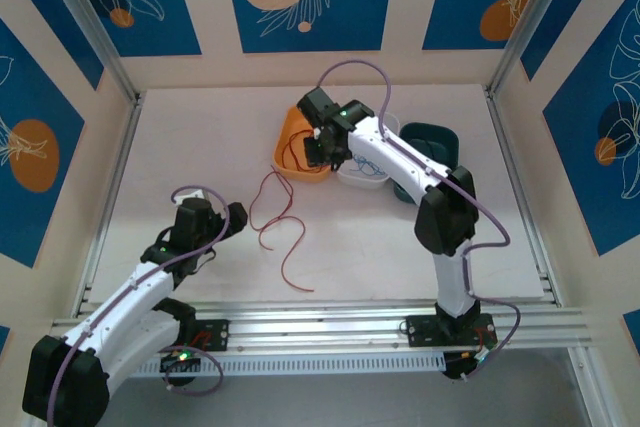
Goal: Untangle the cables
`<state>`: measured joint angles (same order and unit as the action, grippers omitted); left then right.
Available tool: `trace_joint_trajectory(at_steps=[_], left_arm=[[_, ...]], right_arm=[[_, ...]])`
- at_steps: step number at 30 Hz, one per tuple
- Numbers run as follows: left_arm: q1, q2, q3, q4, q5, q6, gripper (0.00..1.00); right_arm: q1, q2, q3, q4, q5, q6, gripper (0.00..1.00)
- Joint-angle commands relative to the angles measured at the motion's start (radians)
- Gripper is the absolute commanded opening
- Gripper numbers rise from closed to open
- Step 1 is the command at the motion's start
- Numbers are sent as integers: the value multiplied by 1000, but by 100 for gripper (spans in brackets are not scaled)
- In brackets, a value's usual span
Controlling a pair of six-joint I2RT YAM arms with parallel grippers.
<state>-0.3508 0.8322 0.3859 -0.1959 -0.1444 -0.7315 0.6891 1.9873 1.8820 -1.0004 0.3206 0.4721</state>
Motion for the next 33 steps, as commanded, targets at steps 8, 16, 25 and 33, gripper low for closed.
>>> trace_joint_trajectory(at_steps=[8,16,25,33], left_arm=[[10,26,7,17,-20,-20,100],[10,55,10,35,-6,-50,100],[11,48,2,24,-14,-53,100],[9,47,-5,33,-15,-54,100]], right_arm=[[112,-87,-295,114,-153,-18,35],[159,11,-275,104,-168,-3,35],[174,142,-181,24,-171,53,37],[198,196,-153,-5,-123,49,37]])
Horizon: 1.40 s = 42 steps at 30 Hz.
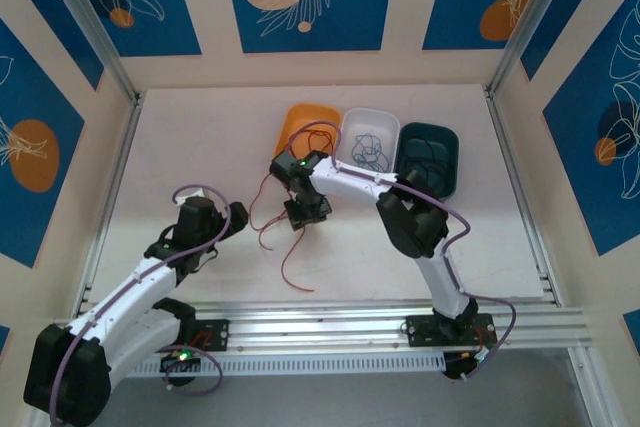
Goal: Untangle the cables
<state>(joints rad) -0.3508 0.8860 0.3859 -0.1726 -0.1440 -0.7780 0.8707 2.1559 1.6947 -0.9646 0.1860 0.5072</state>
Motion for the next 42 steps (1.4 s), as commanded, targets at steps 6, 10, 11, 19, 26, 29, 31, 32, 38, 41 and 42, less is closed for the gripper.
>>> trace_joint_trajectory(at_steps=[6,10,11,19,26,29,31,32,38,41,42], left_arm=[[9,7,-4,19,-12,-7,100],[10,7,-4,20,-10,-6,100],[9,6,-4,19,-11,-7,100],[10,2,-8,16,-16,-7,100],[10,1,-6,15,-15,-7,100],[9,-3,-7,10,-19,-6,100],[9,-4,-7,7,-20,-7,100],[9,-5,-8,7,-20,-6,100],[9,-4,-9,7,-20,-7,100],[10,-5,-10,8,-20,-7,100],[10,-3,-9,9,-20,-7,100]], right_arm=[[28,54,67,-45,15,11,37],[26,77,80,-50,23,15,37],[26,81,78,-49,22,16,36],[23,96,21,-50,40,12,23],[-23,56,-29,-31,50,26,6],[-45,23,-36,-29,78,10,2],[-56,-4,-40,-29,101,-7,1],[-60,-14,-41,-31,113,-15,0],[-82,-104,-51,-29,180,-63,0],[-86,-147,-55,-29,217,-93,0],[-88,-161,-55,-29,231,-104,0]])
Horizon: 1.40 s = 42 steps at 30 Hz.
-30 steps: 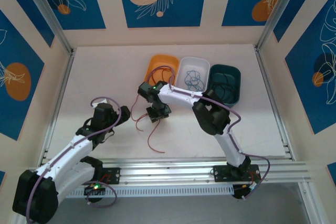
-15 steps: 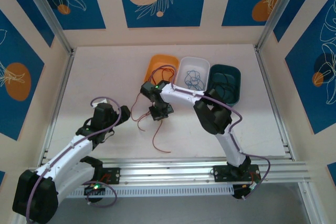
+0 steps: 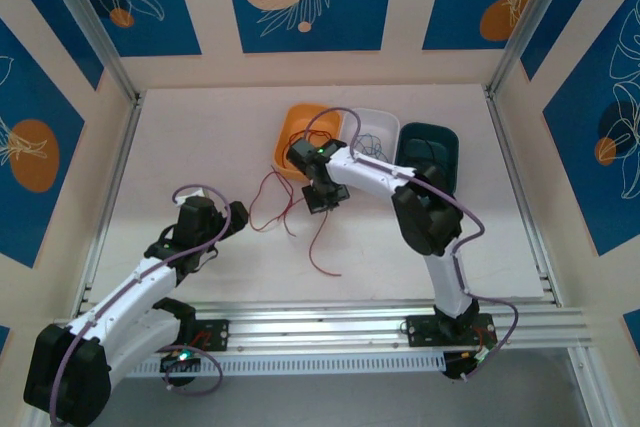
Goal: Untangle the cables
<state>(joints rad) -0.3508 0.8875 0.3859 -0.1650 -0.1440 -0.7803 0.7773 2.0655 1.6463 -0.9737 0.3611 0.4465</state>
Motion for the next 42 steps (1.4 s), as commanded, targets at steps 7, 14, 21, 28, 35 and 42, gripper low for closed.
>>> trace_joint_trajectory(at_steps=[7,14,21,28,35,42], left_arm=[[9,5,-9,11,-16,-4,100],[10,8,-6,12,-11,-2,100],[9,9,-9,13,-11,-3,100],[10,9,-8,12,-9,-2,100],[10,1,-12,3,-11,-2,100],[9,-8,-9,1,-14,-2,100]], right_arm=[[2,-140,15,-28,104,-83,0],[-12,-152,88,-53,129,-107,0],[-48,-127,193,-53,112,-112,0],[-84,-15,400,-92,104,-138,0],[-103,95,656,-118,60,-174,0],[-131,193,903,-132,29,-198,0]])
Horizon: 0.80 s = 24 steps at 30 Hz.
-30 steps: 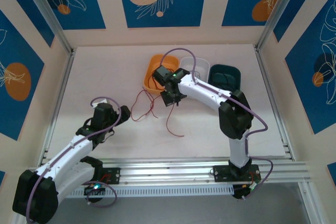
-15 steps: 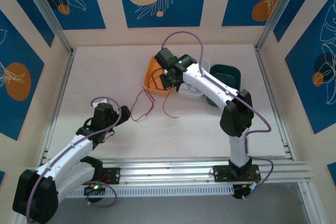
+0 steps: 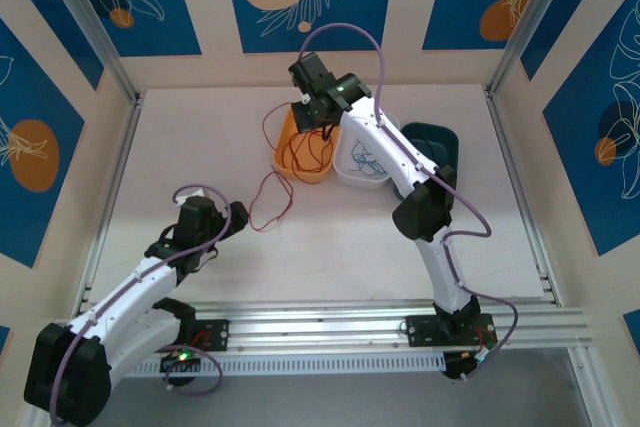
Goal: Untangle the cables
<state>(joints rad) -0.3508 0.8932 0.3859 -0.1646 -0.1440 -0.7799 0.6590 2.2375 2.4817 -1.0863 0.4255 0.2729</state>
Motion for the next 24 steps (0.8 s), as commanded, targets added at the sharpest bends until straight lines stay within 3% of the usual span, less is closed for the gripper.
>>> trace_joint_trajectory(at_steps=[1,11,24], left_arm=[[9,-13,-9,1,-14,-2,100],[10,-6,-1,2,-8,2,100],[10,-66,-20,-45,-27,2,100]], right_arm=[[-17,27,80,-7,-40,-26,0],[-76,72,76,139,-62,-19,0],[-121,165,79,116,-53,-90,0]])
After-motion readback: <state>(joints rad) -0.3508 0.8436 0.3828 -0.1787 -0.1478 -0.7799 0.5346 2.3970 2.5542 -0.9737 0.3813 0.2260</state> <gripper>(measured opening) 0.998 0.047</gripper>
